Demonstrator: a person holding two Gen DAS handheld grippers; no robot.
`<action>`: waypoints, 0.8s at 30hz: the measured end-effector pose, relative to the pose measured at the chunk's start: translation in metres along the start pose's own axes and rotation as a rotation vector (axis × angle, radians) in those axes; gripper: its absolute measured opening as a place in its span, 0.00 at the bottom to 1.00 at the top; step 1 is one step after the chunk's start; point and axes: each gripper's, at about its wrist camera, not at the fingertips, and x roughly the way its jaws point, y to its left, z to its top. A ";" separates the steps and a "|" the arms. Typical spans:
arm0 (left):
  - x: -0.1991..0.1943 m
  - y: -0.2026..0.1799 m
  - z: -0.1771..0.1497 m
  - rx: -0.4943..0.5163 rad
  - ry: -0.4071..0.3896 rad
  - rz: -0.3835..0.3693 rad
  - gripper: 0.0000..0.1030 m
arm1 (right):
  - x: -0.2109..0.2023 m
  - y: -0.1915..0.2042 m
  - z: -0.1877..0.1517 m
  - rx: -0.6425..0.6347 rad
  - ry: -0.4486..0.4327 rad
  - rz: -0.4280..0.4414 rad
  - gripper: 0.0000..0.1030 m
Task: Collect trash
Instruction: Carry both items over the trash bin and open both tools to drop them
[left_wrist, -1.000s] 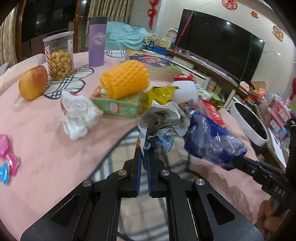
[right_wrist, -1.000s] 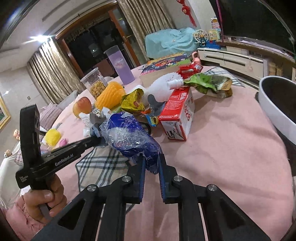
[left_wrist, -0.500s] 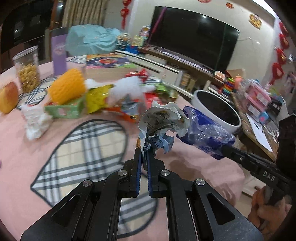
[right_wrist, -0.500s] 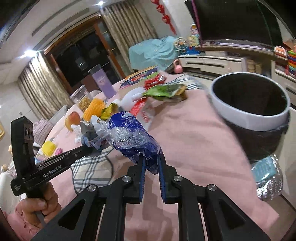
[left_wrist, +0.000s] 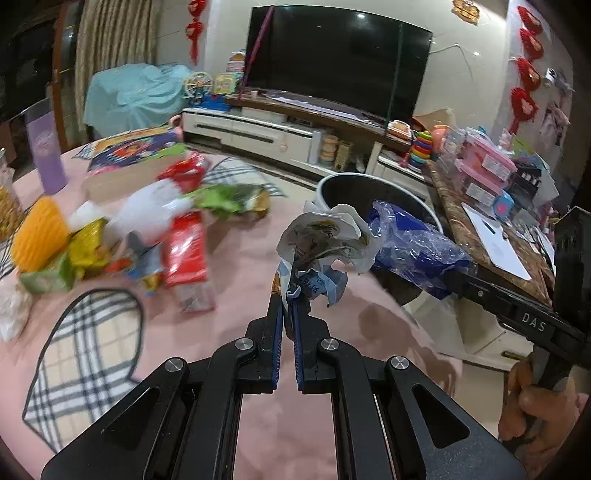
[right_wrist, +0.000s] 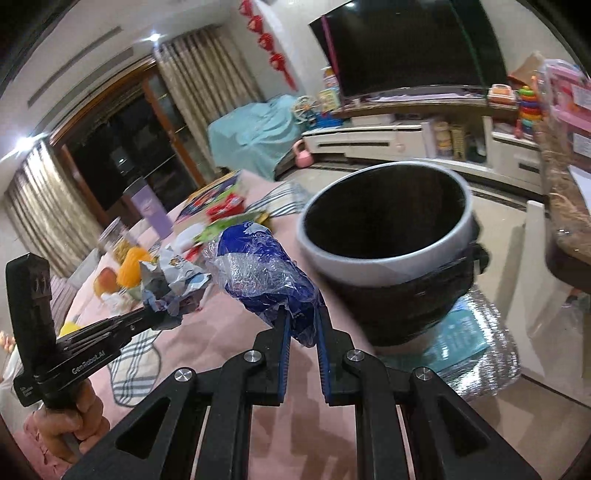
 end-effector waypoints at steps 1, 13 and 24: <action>0.002 -0.005 0.002 0.005 0.000 -0.003 0.05 | -0.001 -0.004 0.003 0.003 -0.003 -0.008 0.13; 0.038 -0.045 0.037 0.068 0.010 -0.027 0.05 | 0.004 -0.043 0.034 0.000 -0.015 -0.102 0.13; 0.074 -0.065 0.070 0.092 0.039 -0.036 0.05 | 0.022 -0.064 0.069 -0.032 0.007 -0.160 0.13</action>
